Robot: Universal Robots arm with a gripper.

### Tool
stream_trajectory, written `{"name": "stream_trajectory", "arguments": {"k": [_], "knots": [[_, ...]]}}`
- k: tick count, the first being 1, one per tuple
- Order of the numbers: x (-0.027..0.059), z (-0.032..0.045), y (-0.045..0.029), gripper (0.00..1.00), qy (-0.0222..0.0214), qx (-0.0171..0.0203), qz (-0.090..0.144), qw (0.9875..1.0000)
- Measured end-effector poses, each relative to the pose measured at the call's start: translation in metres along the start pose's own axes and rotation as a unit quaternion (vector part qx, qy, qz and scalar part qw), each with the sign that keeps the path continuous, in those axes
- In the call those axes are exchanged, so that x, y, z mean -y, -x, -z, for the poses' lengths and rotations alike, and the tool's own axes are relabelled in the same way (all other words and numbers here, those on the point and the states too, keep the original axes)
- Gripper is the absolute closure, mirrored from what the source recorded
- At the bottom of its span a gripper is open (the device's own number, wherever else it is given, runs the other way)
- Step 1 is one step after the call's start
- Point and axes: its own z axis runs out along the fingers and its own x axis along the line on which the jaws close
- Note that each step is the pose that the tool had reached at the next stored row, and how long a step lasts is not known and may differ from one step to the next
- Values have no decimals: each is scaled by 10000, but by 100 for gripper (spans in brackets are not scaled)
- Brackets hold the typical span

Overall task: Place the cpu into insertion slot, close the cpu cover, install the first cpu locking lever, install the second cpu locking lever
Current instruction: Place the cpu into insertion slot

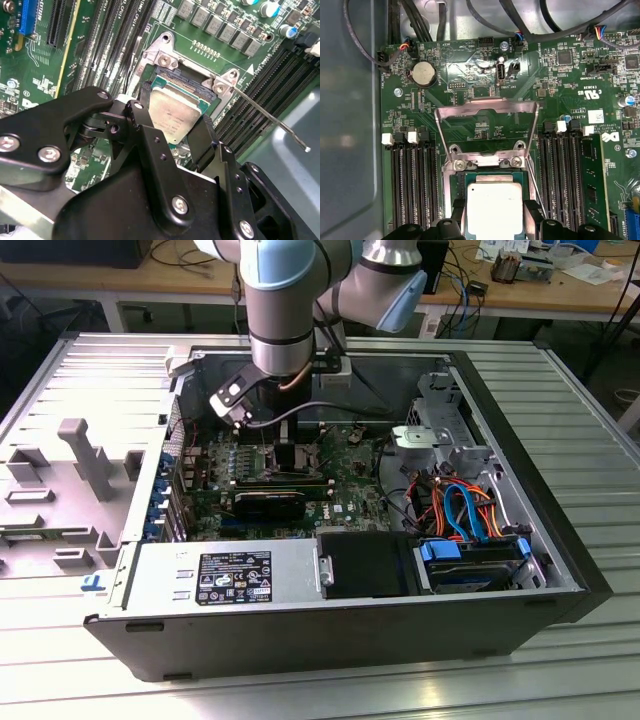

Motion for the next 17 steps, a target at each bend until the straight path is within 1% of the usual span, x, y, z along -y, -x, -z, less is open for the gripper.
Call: {"name": "stream_trajectory", "arguments": {"k": [2, 7, 10, 17], "knots": [[0, -20, -3, 46, 1, 11, 8, 10000], [10, -34, -22, 46, 3, 7, 111, 9999], [42, -38, -28, 46, 3, 7, 119, 9999], [44, -51, -32, 46, 3, 7, 139, 9999]]}}
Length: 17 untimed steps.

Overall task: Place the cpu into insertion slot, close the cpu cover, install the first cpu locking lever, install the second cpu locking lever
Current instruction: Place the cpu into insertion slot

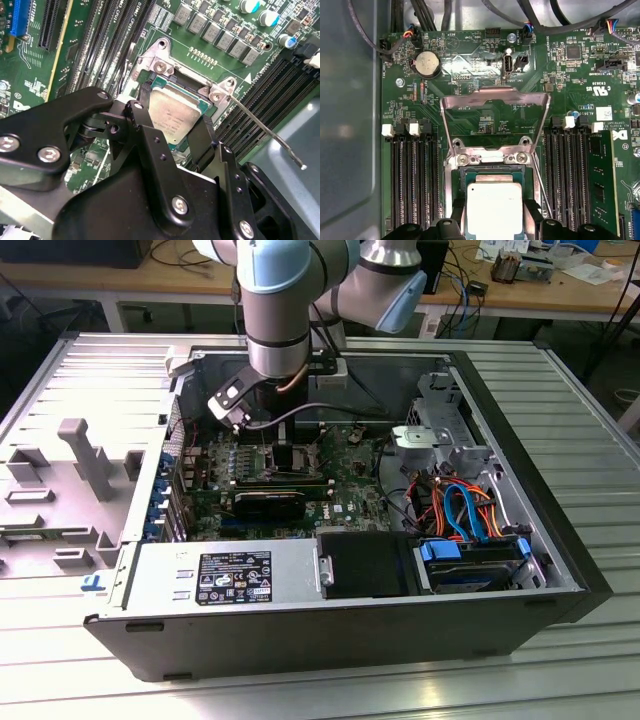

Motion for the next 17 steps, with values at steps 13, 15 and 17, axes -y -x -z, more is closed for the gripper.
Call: {"name": "stream_trajectory", "arguments": {"k": [13, 15, 17], "knots": [[-27, -10, -2, 46, 3, -2, 0, 10000], [-27, -12, -3, 45, 3, -4, 0, 10000], [-27, -10, -1, 38, 1, -1, 0, 10000]]}}
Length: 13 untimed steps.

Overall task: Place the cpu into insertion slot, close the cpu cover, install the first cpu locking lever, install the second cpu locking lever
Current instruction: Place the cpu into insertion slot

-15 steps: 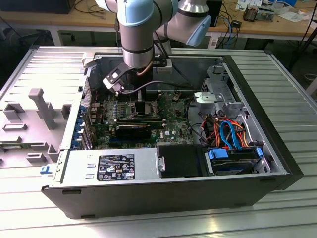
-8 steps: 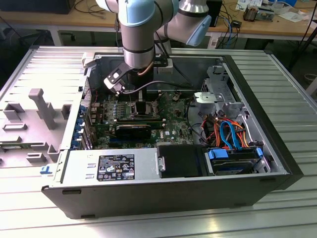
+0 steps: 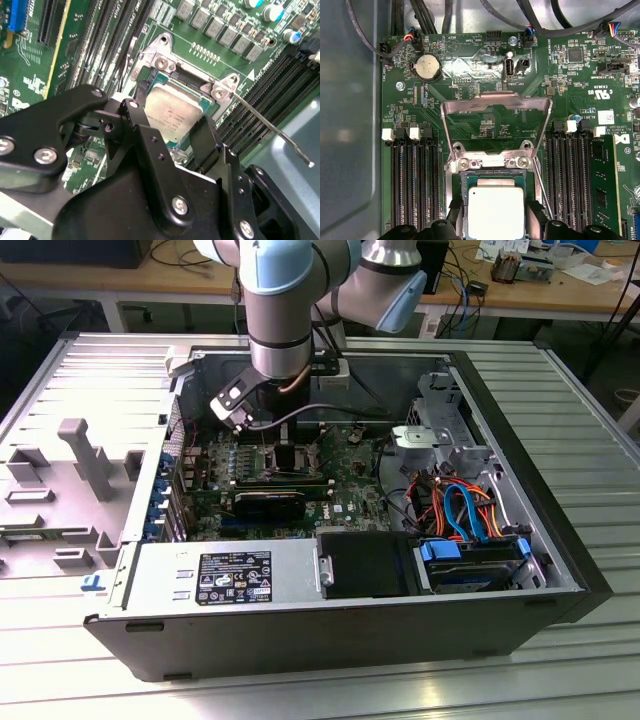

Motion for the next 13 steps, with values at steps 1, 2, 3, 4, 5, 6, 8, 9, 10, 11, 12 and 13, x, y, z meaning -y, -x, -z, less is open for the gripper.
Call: {"name": "stream_trajectory", "arguments": {"k": [1, 2, 3, 4, 5, 6, 8, 9, 10, 11, 12, 13], "knots": [[0, 0, 0, 38, 0, 0, 0, 10000], [0, 2, 0, 38, -1, 1, 0, 10000], [-1, 21, 1, 38, 0, 0, 0, 10000], [-1, 32, 1, 38, 0, 0, -1, 10000], [-1, 38, 1, 38, 0, 0, -1, 10000], [-2, 41, 0, 38, 1, -2, -1, 10000], [-2, 43, 1, 38, 0, -1, -1, 10000], [-2, 43, 1, 38, 0, -1, 0, 10000], [-2, 43, 1, 38, 0, -1, 0, 10000], [-2, 44, 0, 38, -1, 0, 0, 10000], [-3, 43, -1, 38, 0, 0, 1, 10000], [-4, 43, -3, 38, 0, 0, 3, 10000]]}}
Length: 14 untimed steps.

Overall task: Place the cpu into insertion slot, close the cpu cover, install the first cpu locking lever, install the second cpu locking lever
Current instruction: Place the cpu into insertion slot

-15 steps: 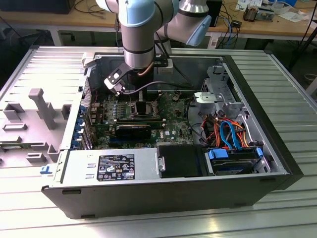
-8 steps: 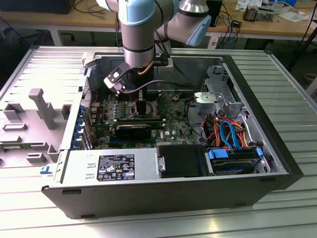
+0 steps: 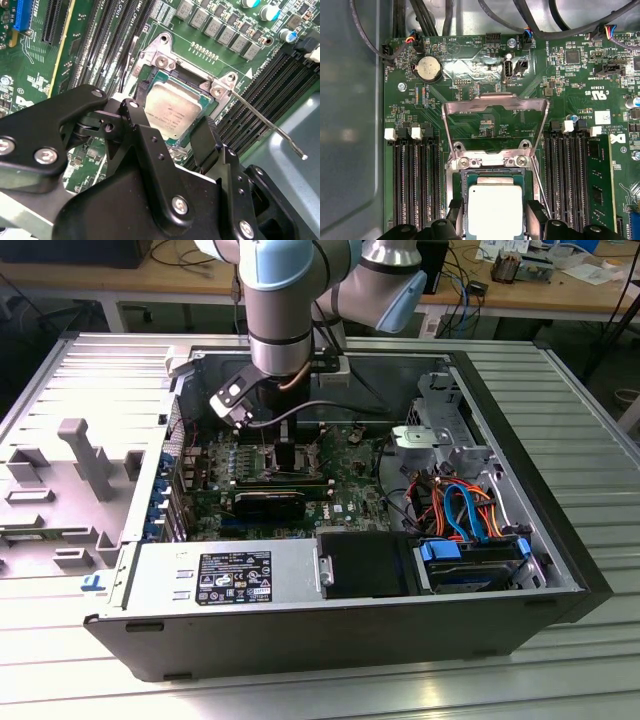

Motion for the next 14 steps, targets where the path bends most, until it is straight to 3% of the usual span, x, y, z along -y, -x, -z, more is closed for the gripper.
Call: {"name": "stream_trajectory", "arguments": {"k": [14], "knots": [[-20, -17, -15, 38, 5, -11, 212, 9998]]}}
